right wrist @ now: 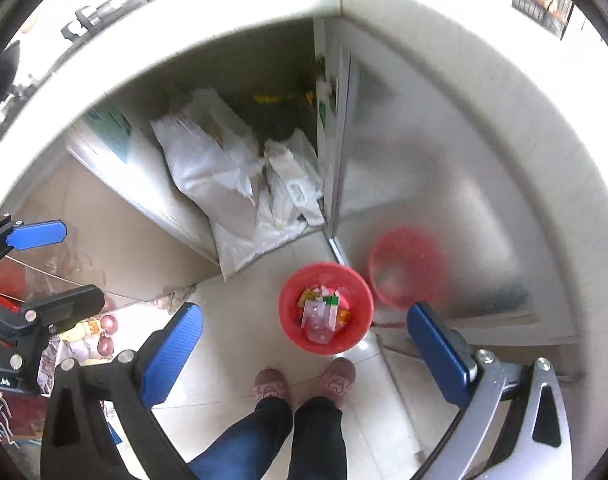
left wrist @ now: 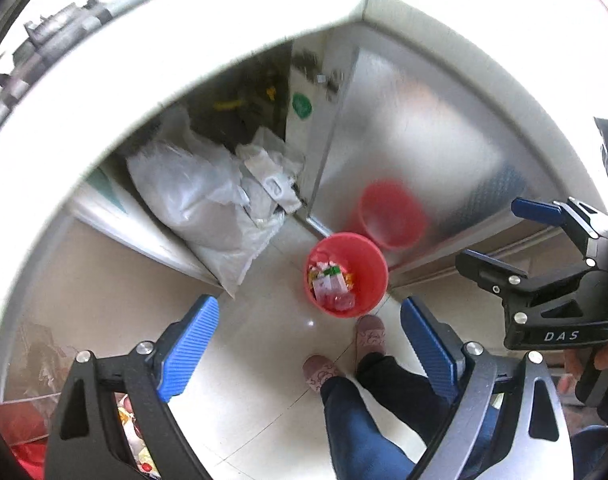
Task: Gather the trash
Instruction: 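Open the right tool over the red bin to drop the bottle, then raise both empty tools back up to the counter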
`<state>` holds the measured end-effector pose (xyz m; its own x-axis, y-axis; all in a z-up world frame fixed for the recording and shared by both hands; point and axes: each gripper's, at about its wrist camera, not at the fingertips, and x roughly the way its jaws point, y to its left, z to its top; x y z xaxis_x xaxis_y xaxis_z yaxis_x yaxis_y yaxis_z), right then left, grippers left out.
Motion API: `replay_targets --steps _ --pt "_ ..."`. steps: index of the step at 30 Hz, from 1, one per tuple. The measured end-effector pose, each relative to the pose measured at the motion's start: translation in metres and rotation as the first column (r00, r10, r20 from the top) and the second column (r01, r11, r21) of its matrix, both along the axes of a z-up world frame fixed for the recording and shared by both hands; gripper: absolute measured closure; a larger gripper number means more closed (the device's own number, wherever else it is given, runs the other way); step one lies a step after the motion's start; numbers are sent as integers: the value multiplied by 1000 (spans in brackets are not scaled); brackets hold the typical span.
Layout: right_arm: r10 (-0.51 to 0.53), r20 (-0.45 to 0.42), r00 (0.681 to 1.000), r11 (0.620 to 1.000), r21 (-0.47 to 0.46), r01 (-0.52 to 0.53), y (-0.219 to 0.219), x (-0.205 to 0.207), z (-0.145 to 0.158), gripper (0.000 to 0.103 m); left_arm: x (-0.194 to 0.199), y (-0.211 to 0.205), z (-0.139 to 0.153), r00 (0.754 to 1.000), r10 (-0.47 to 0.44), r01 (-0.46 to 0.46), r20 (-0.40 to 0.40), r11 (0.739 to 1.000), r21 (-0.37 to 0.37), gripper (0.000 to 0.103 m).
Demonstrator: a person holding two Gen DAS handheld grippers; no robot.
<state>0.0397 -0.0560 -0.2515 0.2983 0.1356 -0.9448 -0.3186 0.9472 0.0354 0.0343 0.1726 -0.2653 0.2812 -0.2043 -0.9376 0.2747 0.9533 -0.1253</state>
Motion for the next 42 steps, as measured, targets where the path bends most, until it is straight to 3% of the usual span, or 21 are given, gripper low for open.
replay_targets --steps 8,16,25,42 --pt "22 66 998 1000 20 -23 5 -4 86 1 -1 10 88 997 24 -24 70 1000 0 12" --pt "25 163 986 999 38 -31 5 2 149 1 11 5 161 983 14 -13 181 1000 -5 12" --pt "32 231 972 996 78 -52 -13 35 193 1 39 -14 201 972 9 -5 234 1000 -16 12" --pt "0 306 952 991 126 -41 -59 114 229 1 136 -76 245 946 -49 39 320 999 35 12"
